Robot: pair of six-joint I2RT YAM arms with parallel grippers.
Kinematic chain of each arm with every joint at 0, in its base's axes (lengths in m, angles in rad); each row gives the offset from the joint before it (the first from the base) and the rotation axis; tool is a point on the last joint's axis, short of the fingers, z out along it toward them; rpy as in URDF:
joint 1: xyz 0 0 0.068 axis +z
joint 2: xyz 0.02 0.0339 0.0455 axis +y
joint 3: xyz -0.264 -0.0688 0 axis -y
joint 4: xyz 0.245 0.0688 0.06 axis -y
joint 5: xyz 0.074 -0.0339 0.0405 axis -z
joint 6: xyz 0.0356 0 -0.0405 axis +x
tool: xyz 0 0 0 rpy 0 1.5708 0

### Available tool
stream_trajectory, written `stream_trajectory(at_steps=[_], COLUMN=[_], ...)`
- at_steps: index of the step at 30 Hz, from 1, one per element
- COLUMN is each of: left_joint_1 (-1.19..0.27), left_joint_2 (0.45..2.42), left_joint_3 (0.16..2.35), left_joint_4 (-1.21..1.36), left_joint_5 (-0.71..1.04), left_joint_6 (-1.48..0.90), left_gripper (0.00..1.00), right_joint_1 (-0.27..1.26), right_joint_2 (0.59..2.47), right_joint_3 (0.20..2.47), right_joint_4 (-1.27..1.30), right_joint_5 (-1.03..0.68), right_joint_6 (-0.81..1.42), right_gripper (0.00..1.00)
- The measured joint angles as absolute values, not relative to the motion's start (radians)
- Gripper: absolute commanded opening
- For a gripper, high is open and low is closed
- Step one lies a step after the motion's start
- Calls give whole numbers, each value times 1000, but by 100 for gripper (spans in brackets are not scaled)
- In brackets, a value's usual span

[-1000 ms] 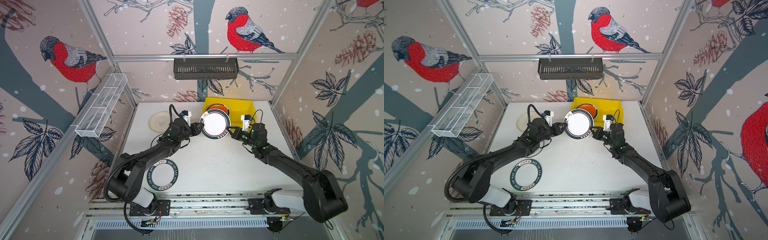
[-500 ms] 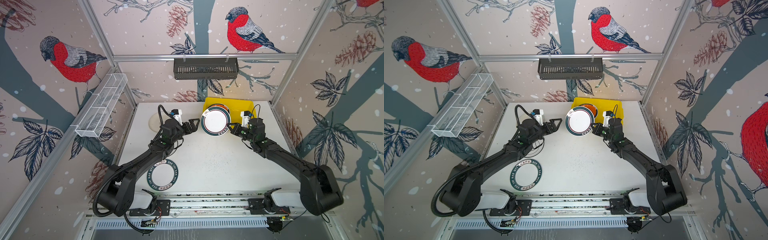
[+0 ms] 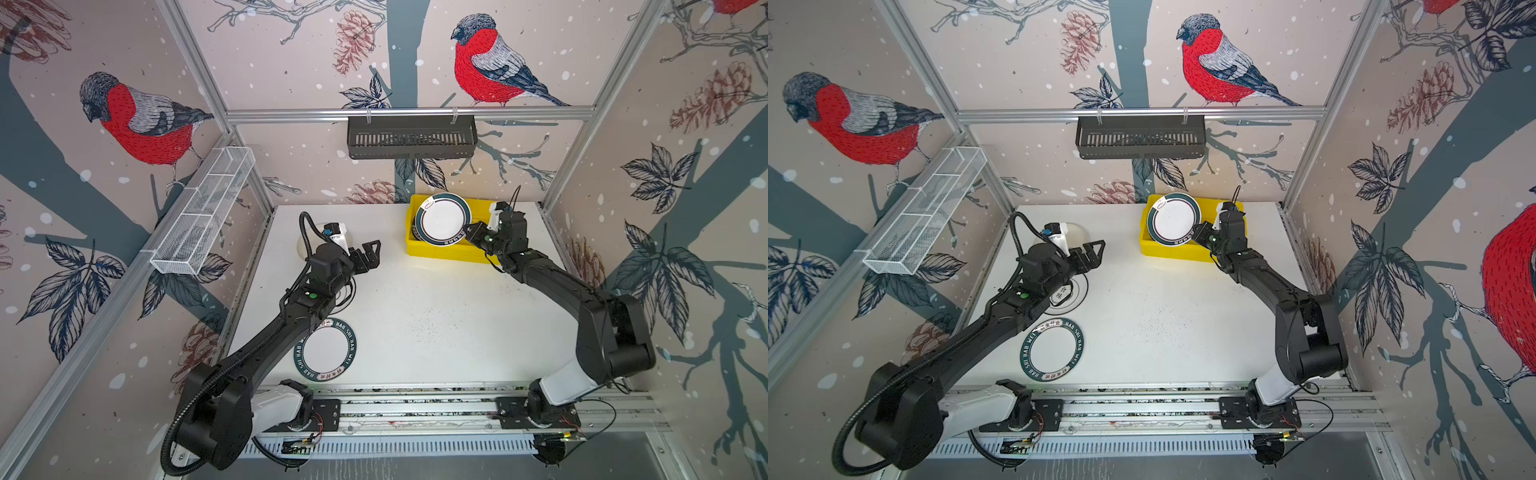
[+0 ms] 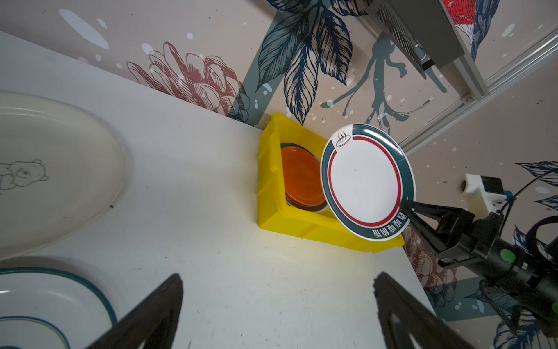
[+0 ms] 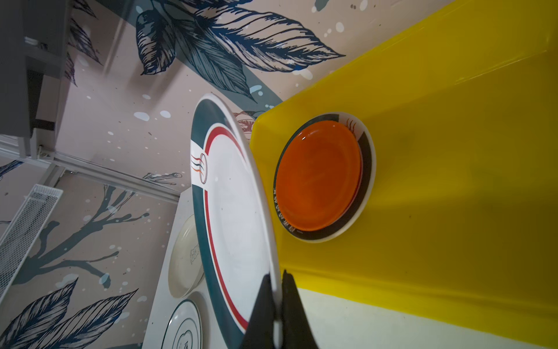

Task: Place the plates into the plastic bin on the countertop
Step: 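Lower the rimmed plate onto the orange plate in the bin with the right gripper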

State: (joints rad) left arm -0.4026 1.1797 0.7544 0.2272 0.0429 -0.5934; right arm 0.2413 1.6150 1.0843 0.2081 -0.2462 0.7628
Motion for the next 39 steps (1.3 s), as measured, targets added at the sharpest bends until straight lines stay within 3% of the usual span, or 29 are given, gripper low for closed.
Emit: stream_trajectory(at_steps=[19,25,28,32,39], left_joint_1=[-402,-400,-400,-400,-400], left_joint_2=[1080,1068,1055,1047,1092], left_joint_3=[692,692,692,690,719], left_joint_4=[142,123,117,117,77], left_joint_5=[-107,-133,-143,-165,-184], left_joint_6=[-487,-463,-445,-445,-412], left_gripper=[98,98,98,98,98], right_joint_1=[280,289,290,291,317], right_joint_2=[1964,2008,2025,2036,1993], right_joint_3=[1397,1427,1435,1460,1446], right_joint_4=[25,27,20,19,6], right_joint_5=[-69,-71,-70,-66,-26], right_joint_6=[736,738,738,736,723], right_gripper=[0,19,48,97,100])
